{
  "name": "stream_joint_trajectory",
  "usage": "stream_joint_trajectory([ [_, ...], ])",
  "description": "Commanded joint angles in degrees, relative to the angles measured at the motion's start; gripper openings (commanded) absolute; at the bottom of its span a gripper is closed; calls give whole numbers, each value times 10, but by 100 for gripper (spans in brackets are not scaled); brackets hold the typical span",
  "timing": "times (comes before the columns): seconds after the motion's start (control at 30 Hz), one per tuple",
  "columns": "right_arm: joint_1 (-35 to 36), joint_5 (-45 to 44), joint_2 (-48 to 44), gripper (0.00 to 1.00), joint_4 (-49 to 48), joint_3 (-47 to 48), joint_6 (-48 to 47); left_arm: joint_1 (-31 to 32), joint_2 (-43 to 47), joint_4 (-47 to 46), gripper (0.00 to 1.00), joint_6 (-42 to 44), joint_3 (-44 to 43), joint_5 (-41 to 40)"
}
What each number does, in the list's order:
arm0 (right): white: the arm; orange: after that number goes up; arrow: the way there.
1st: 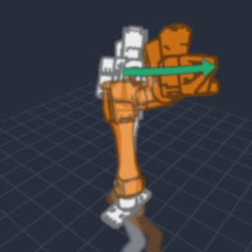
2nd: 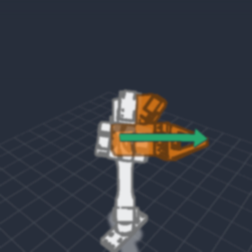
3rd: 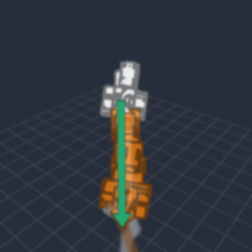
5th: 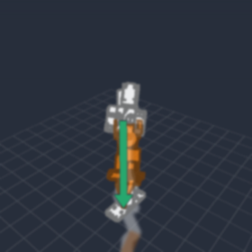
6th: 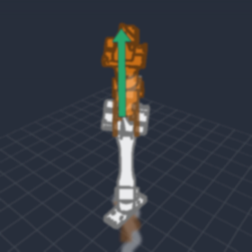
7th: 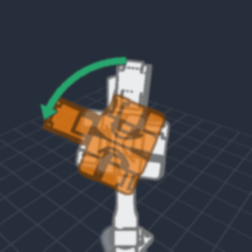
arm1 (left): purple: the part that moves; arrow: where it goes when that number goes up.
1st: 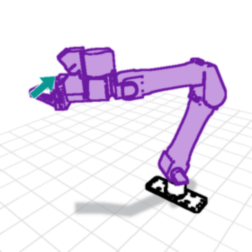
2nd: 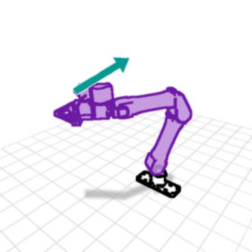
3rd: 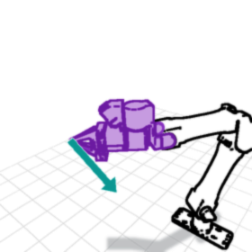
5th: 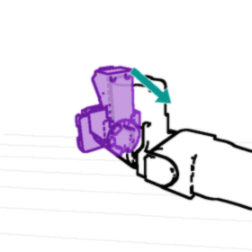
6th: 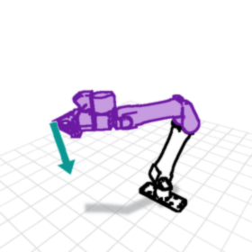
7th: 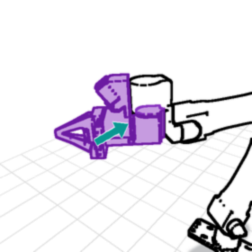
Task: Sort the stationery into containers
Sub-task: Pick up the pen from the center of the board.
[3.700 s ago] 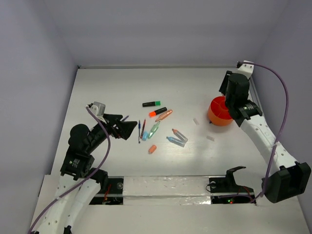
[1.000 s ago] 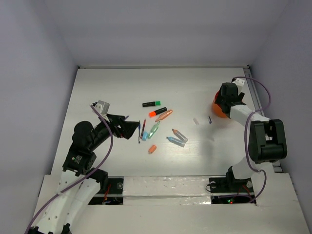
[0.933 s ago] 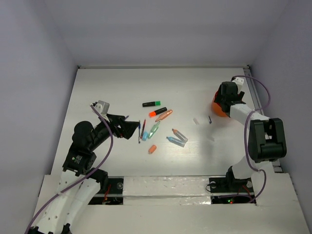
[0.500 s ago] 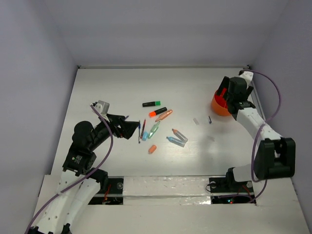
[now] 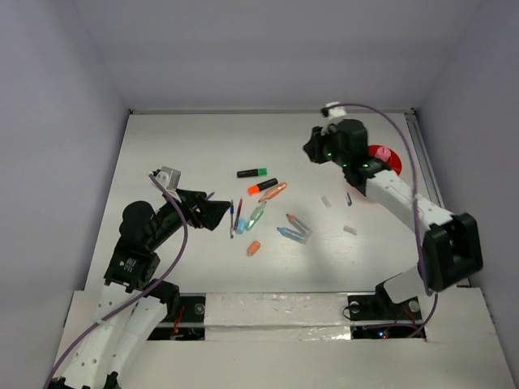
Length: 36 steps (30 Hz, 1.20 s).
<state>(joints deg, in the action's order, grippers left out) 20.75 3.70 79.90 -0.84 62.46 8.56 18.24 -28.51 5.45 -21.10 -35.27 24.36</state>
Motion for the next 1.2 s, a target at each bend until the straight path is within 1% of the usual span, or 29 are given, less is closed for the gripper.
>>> stream_joint_trajectory([
  [0.0, 44, 83, 88, 29, 28, 82, -56, -4, -1, -24, 99, -2, 0, 2],
  [0.1, 59, 92, 168, 34, 78, 143, -56, -4, 0, -23, 99, -3, 0, -4],
  [0.13, 59, 95, 189, 39, 95, 187, -55, -4, -1, -22, 99, -3, 0, -4],
  [0.2, 78, 93, 245, 48, 130, 226, -39, -10, -3, -23, 99, -2, 0, -3],
  [0.23, 84, 89, 259, 59, 135, 252, -33, -10, -5, -23, 99, -2, 0, -1],
  [0.3, 103, 83, 286, 67, 143, 271, -6, -10, -5, -22, 99, -2, -1, 0],
  [0.33, 108, 78, 311, 72, 145, 279, 4, -10, -5, -22, 99, -2, -1, 1],
  [0.4, 119, 75, 330, 78, 134, 289, 30, -10, -3, -23, 99, -2, 0, 0],
  [0.47, 133, 65, 356, 82, 129, 298, 47, -15, -3, -23, 99, -2, 0, 1],
  [0.63, 155, 53, 396, 83, 116, 319, 96, -15, -1, -22, 99, -2, 0, 2],
  [0.8, 155, 39, 443, 83, 112, 345, 131, -15, 2, -22, 99, -2, 0, 2],
  [1.0, 160, 10, 474, 84, 126, 363, 153, -15, 6, -21, 99, -2, -1, 1],
  [1.13, 160, -13, 503, 88, 131, 383, 156, -10, 7, -20, 99, -1, -1, 0],
  [1.17, 160, -19, 510, 88, 134, 402, 156, -10, 7, -20, 99, -1, -2, 0],
])
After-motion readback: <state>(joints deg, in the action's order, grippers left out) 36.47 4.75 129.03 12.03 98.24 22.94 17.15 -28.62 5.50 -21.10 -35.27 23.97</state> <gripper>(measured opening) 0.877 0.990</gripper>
